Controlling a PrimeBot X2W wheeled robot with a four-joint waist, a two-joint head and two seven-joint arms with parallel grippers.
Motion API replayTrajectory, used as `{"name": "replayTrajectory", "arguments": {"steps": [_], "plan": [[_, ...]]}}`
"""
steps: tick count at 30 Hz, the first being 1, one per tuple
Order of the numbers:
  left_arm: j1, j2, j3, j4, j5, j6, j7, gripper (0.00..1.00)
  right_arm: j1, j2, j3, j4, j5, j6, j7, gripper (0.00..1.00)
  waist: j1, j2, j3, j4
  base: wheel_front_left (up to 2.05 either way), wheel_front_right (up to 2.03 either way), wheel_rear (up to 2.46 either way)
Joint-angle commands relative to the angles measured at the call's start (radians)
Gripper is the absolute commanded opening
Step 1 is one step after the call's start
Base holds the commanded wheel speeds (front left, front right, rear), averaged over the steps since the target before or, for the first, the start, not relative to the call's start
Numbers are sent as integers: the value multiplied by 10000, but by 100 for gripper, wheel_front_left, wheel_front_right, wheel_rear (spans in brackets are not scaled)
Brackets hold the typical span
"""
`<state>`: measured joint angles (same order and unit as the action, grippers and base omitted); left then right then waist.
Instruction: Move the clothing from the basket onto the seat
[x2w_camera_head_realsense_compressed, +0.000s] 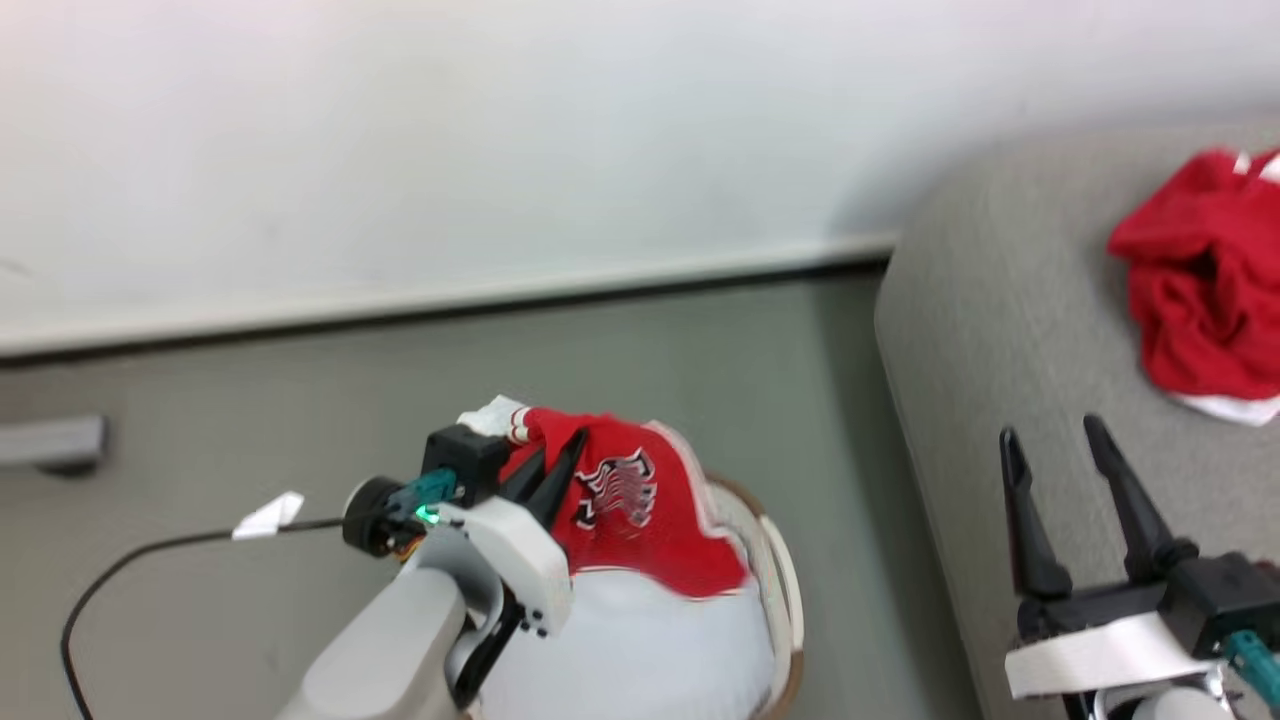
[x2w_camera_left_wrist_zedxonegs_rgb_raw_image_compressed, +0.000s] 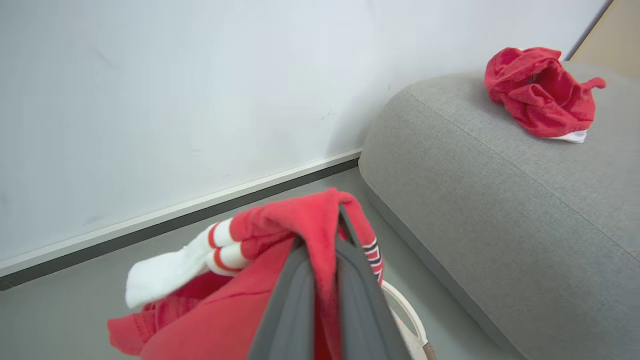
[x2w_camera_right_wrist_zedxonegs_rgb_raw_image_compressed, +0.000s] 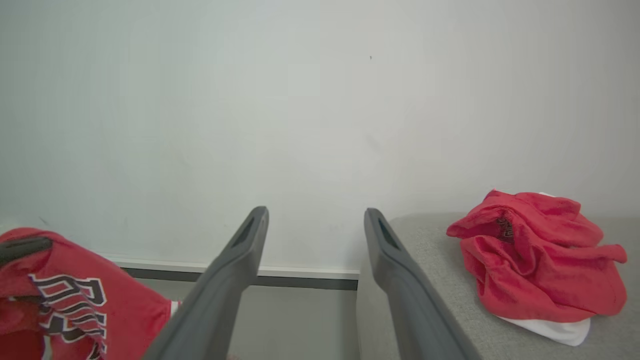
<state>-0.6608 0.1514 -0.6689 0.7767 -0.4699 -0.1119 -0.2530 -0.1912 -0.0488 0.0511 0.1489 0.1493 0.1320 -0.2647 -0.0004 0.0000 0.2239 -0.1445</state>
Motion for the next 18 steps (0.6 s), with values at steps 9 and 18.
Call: {"name": "replayTrajectory", "arguments": {"steps": [9,18], "plan": [[1682,882,257,-2848,-533,769,933,0,916,-30,250,485,-181,-26,7,100,4,0,-2284,550,0,0,0],[2579,1752,331,-5706,-727,1407,2081,0,996,-27,1002,636,-344,-26,7,100,4,0,-2712,816,0,0,0]]}}
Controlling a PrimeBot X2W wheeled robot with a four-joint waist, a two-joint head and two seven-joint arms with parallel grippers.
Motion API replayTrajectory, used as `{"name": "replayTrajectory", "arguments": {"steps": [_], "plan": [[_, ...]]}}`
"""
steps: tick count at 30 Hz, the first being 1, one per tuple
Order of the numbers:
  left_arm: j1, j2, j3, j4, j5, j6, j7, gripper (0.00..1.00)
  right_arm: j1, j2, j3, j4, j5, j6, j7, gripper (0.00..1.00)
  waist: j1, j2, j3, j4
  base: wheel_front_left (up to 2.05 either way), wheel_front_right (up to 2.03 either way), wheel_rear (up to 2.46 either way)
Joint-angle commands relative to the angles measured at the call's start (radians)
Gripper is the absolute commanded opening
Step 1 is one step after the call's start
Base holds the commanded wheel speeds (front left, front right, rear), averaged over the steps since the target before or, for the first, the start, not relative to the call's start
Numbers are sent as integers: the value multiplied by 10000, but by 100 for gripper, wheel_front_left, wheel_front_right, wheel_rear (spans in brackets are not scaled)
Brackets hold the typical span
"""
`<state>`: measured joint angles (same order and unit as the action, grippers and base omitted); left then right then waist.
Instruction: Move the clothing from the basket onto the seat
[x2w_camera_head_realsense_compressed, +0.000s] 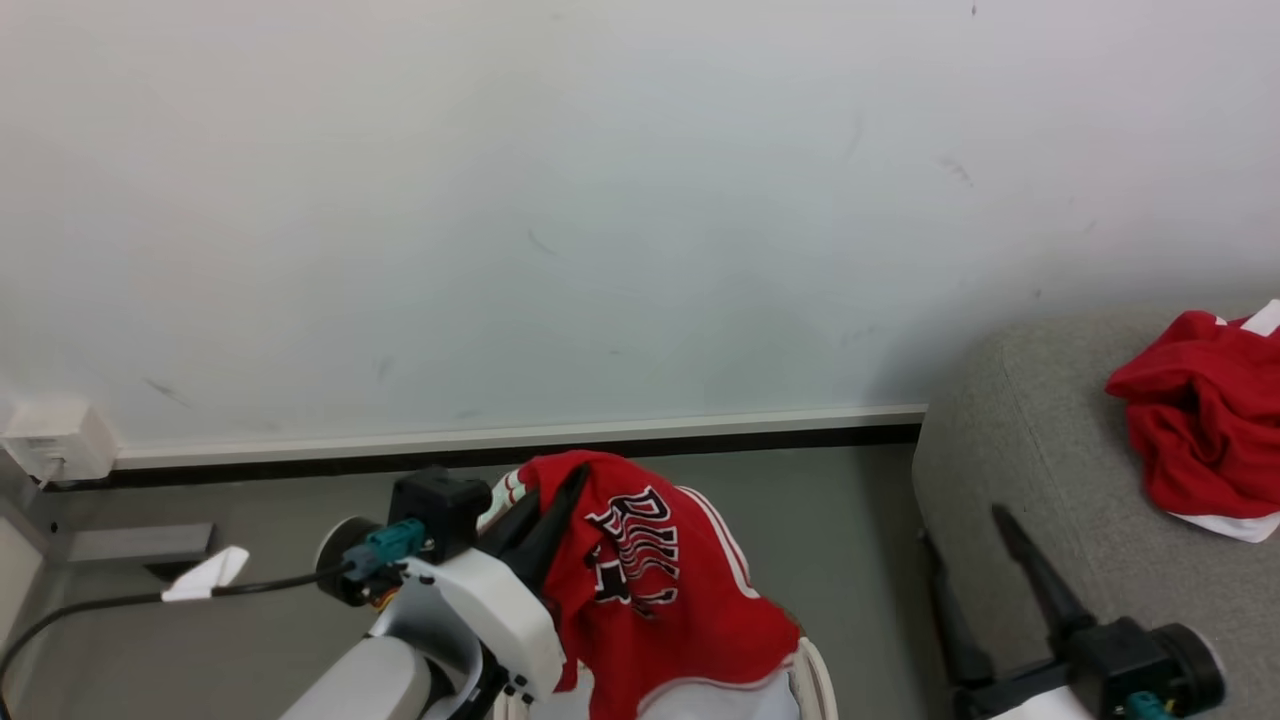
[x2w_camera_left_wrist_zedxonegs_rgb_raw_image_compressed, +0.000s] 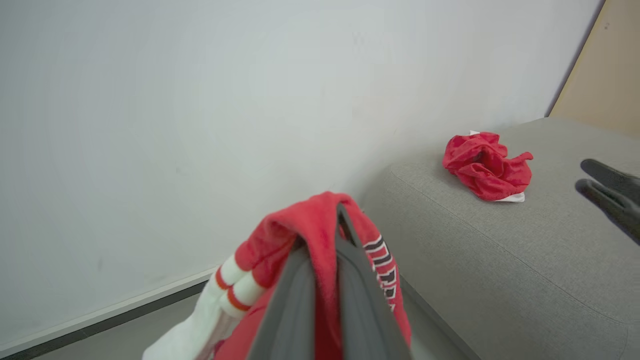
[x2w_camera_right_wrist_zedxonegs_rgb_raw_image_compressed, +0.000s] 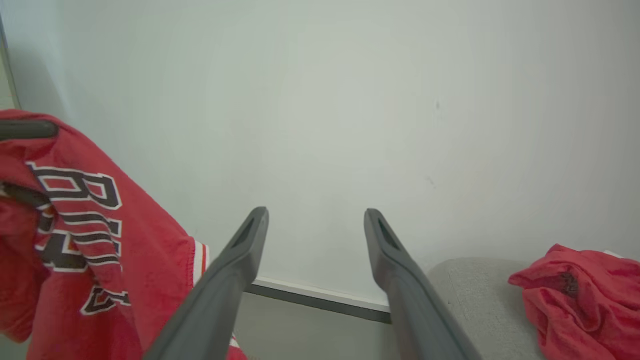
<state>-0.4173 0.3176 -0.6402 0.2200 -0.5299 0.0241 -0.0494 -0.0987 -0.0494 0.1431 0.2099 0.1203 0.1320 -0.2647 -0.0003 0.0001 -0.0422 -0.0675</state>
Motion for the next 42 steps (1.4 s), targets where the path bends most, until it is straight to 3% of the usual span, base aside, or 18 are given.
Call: {"name": "replayTrajectory", "arguments": {"steps": [1,6,10,20,33,34,35,40,42], "plan": [[212,150,35,-410,-150,96,138,0,-1,-18,278,53,-93,-26,9,100,3,-1,-76,66,0,0,0],[421,427,-15,-1580,-169,267,599,0,-451,-303,1736,75,262,-26,118,100,3,-1,-167,132,0,0,0],[522,558,-132,-2205,-109,346,851,0,-998,-952,3166,21,913,-26,275,100,3,-1,-178,141,0,0,0],[239,447,-639,-2647,111,145,1205,0,-2845,-2229,6056,364,2424,-26,534,100,3,-1,-126,219,0,0,0],[59,-139,-1399,-3147,-183,-371,1376,0,-4234,-2490,8401,1359,4730,-26,519,100,3,-1,-180,505,0,0,0],[55,-132,-1420,-3162,-194,-378,1394,0,-4272,-2477,8511,1437,4893,-26,499,42,3,-1,-186,522,0,0,0],[48,-118,-1429,-3168,-191,-375,1401,0,-4299,-2422,8495,1514,5102,-26,433,0,3,-1,-189,531,0,0,0],[112,-27,-1391,-3037,-151,-275,1324,0,-4395,-2246,8383,1773,5717,-26,187,0,3,-1,-180,497,0,0,0],[154,-5,-1351,-2929,-64,-223,1202,33,-4390,-2227,8219,1854,5920,-26,128,0,3,-1,-161,454,0,0,0]]}}
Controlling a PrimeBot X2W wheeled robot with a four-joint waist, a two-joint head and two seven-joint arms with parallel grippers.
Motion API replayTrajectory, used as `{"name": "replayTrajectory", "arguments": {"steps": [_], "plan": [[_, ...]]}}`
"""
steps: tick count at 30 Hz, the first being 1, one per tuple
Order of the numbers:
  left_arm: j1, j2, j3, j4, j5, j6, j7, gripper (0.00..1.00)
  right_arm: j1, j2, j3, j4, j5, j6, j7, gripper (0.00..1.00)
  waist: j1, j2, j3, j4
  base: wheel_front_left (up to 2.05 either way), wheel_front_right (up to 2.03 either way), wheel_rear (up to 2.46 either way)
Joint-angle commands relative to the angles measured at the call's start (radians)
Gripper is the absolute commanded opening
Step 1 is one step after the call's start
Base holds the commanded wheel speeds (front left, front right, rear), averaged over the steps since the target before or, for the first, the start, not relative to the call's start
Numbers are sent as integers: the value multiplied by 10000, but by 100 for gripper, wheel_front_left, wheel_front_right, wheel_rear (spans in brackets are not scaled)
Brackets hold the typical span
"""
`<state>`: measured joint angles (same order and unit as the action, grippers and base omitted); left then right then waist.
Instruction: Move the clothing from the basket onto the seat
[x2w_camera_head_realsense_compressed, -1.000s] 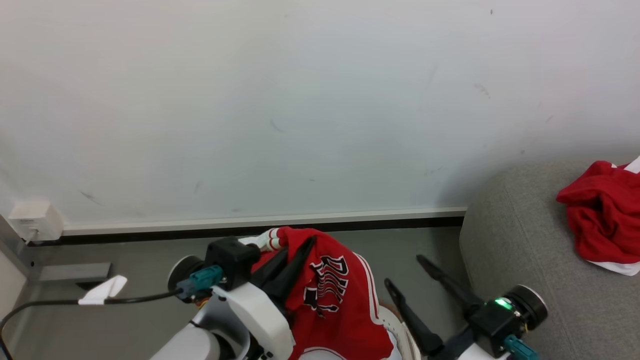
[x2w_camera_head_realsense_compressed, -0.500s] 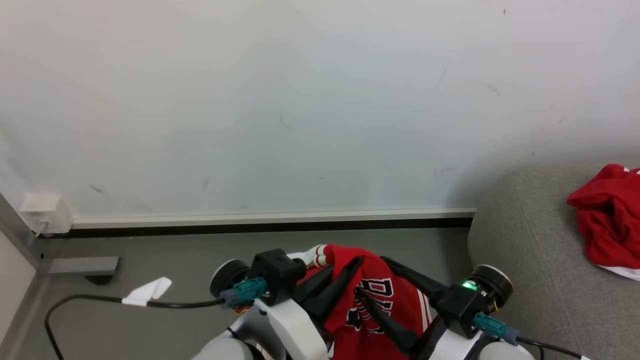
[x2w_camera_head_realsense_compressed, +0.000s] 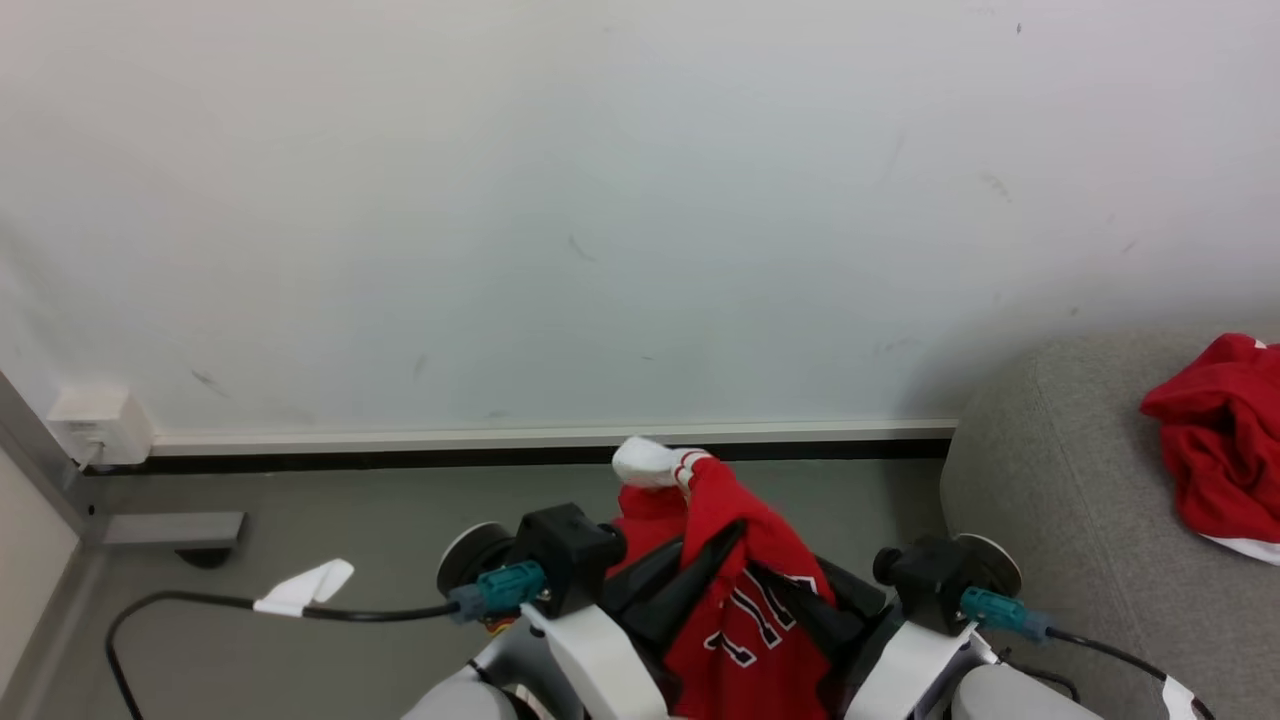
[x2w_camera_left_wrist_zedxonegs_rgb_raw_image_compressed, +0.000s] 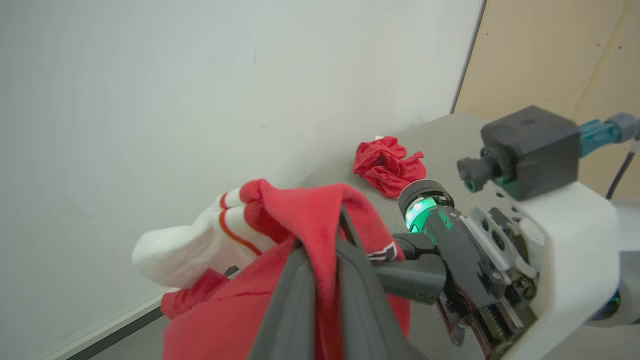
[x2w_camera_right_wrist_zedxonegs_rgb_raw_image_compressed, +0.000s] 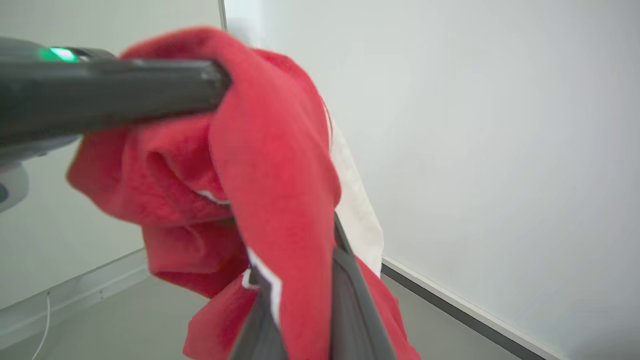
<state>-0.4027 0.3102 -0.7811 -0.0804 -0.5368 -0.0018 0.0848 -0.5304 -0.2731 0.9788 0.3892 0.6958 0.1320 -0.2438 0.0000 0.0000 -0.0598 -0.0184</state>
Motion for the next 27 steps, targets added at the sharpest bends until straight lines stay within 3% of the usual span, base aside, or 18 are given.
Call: {"name": "replayTrajectory", "arguments": {"steps": [1,2,3,12,27], "plan": [[25,78,69,139,52,76,-192,47,-51,0,-224,94,233,-26,-121,0,0,0,24,-64,0,0,0],[52,76,88,216,68,100,-253,80,-22,-16,-347,106,297,-26,-149,0,0,0,31,-101,0,0,0],[93,79,116,297,64,136,-300,100,4,-36,-491,114,342,-26,-156,0,0,0,41,-151,0,0,0],[260,-8,125,853,92,313,-700,100,338,-300,-1810,-158,249,-26,-233,0,0,0,182,-785,0,0,0],[200,-458,-48,1637,71,224,-1431,100,1322,-1123,-4080,-1117,-640,-26,-52,0,0,0,521,-2661,0,0,0]]}}
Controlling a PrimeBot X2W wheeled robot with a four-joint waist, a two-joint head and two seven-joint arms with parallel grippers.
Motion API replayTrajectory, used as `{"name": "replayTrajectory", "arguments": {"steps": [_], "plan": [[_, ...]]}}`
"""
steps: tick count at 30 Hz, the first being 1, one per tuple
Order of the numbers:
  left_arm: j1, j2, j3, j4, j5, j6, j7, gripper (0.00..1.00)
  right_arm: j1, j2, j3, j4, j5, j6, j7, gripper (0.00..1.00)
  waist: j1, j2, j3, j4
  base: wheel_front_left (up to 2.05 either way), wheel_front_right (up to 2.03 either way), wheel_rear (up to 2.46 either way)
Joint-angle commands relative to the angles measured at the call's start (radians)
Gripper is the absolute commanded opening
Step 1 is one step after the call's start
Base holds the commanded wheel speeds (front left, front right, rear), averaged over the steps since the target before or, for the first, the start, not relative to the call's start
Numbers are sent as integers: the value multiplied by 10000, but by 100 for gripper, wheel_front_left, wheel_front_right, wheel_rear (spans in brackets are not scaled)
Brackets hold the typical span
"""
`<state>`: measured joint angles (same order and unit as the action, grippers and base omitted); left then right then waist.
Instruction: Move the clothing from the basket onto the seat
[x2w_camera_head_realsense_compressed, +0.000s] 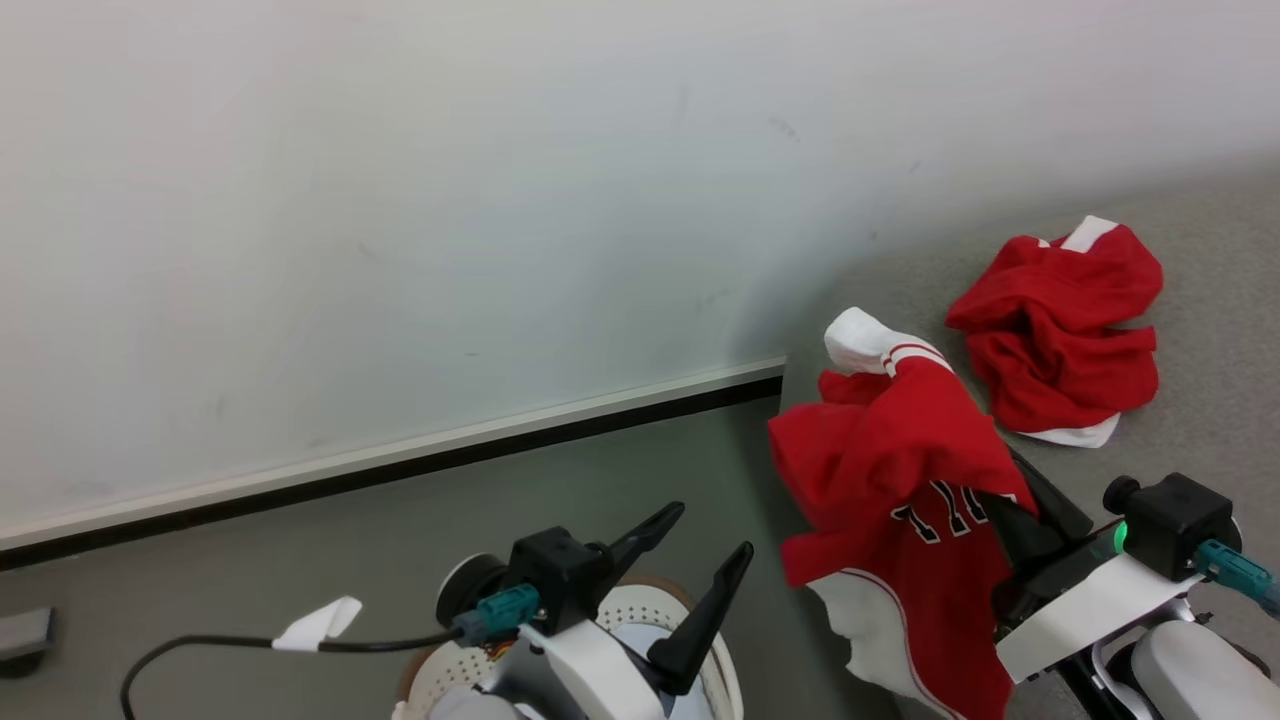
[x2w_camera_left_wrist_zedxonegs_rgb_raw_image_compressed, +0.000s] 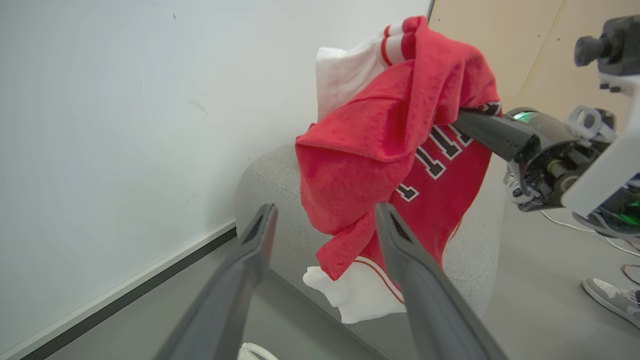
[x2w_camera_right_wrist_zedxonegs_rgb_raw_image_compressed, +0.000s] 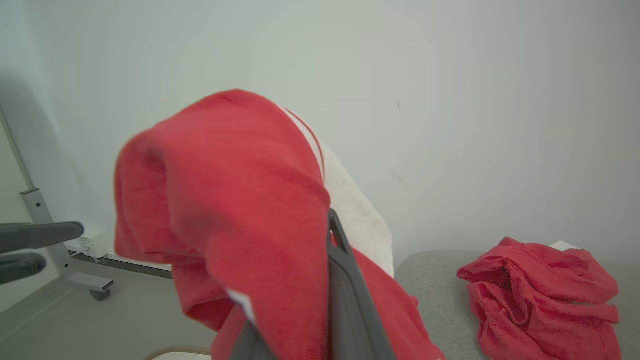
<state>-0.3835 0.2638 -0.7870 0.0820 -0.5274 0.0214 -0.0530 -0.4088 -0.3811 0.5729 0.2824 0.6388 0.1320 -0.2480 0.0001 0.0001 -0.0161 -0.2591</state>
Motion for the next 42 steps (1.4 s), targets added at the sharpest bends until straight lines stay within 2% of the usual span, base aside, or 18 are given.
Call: {"name": "replayTrajectory", "arguments": {"steps": [1,8,15,22,25,31,37,42], "plan": [[-10,-24,4,49,-15,-18,-95,100,170,-88,-171,-146,-111,-26,42,0,-1,-1,108,-365,0,0,0],[-160,-190,-124,302,24,-93,-274,100,605,-163,-962,-765,-426,-26,394,0,-1,-1,313,-891,0,0,0],[-342,-293,-244,438,135,-149,-411,100,842,-23,-1616,-1156,-691,-26,677,0,-1,-1,687,-983,0,0,0],[-907,-105,-233,289,417,-213,-347,100,33,599,-3506,-960,-1340,-26,583,0,-1,-1,2042,-596,0,0,0],[-1349,-7,-198,96,613,-287,-272,100,-673,861,-4530,-758,-1809,-26,611,0,-1,-1,2880,-310,0,0,0],[-2330,300,119,-406,951,-300,-330,100,-2952,921,-6993,-260,-3034,-26,962,0,-1,-1,4622,326,0,0,0],[-3110,473,599,-937,1100,-195,-504,100,-5642,429,-9106,561,-4362,-26,1940,0,-1,-1,6080,952,0,0,0],[-3345,473,783,-1116,1059,-144,-683,100,-7261,-152,-10686,1630,-6025,-26,2316,0,-1,-1,6790,1478,0,0,0]]}}
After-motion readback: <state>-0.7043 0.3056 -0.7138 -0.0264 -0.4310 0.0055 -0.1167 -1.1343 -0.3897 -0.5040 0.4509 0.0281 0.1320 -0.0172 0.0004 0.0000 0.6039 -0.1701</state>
